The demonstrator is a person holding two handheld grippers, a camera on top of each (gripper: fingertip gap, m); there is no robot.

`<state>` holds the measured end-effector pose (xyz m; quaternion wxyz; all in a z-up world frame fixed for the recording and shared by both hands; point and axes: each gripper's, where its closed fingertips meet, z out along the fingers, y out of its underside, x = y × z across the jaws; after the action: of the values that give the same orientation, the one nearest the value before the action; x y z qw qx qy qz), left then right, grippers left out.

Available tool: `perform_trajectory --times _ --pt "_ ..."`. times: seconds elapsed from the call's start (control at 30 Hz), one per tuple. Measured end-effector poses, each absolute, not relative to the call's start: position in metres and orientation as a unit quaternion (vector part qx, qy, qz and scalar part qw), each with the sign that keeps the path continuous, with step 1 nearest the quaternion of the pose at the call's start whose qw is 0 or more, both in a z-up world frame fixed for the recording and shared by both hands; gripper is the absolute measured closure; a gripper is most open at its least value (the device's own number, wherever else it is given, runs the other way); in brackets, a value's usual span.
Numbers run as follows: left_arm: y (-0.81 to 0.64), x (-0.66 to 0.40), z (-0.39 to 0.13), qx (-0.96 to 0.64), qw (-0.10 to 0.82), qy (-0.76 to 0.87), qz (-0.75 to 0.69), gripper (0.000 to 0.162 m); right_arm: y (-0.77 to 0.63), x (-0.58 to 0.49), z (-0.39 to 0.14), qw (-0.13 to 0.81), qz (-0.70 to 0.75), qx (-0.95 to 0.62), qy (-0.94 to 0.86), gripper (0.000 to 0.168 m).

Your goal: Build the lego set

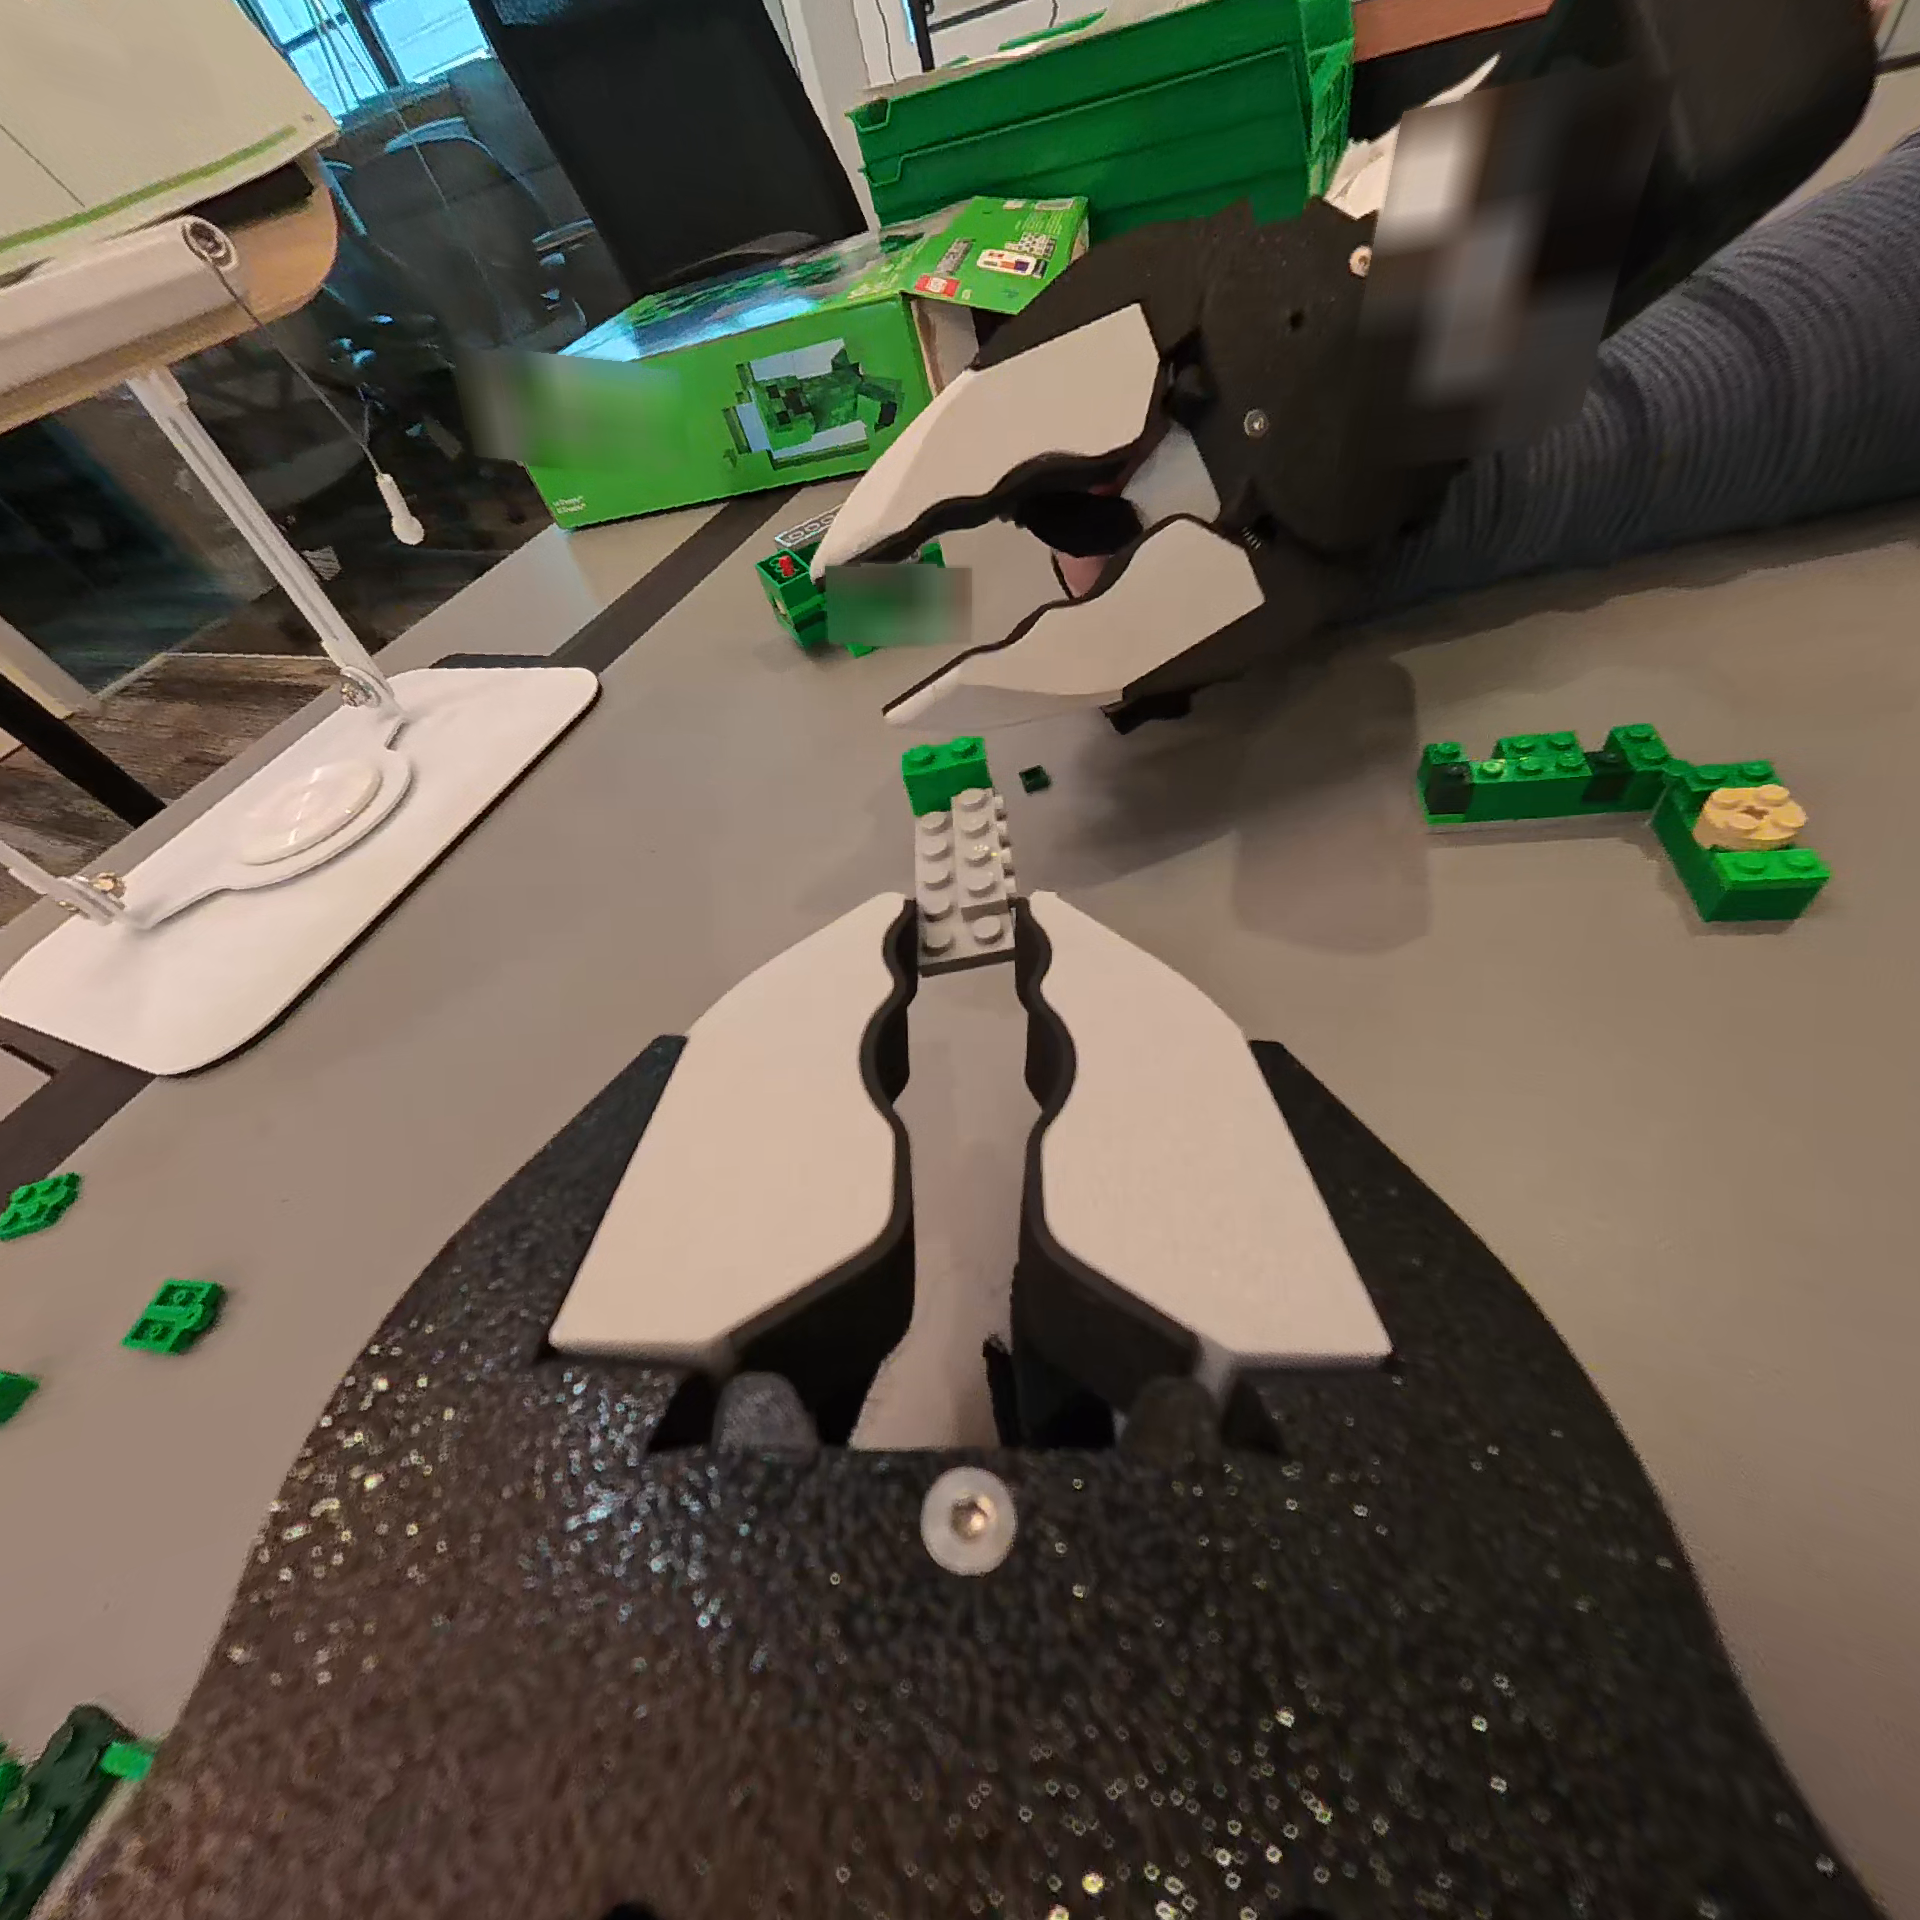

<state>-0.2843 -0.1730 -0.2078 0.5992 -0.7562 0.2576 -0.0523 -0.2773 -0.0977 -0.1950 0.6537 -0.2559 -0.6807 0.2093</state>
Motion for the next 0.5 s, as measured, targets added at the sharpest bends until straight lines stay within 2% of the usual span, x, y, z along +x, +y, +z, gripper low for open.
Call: perform_trajectory --times 0.5 --pt "-0.172 -0.283 -0.210 -0.753 0.600 0.270 -0.011 0.145 -0.086 -0.275 -0.184 0.655 0.256 -0.297 -0.646 0.140"
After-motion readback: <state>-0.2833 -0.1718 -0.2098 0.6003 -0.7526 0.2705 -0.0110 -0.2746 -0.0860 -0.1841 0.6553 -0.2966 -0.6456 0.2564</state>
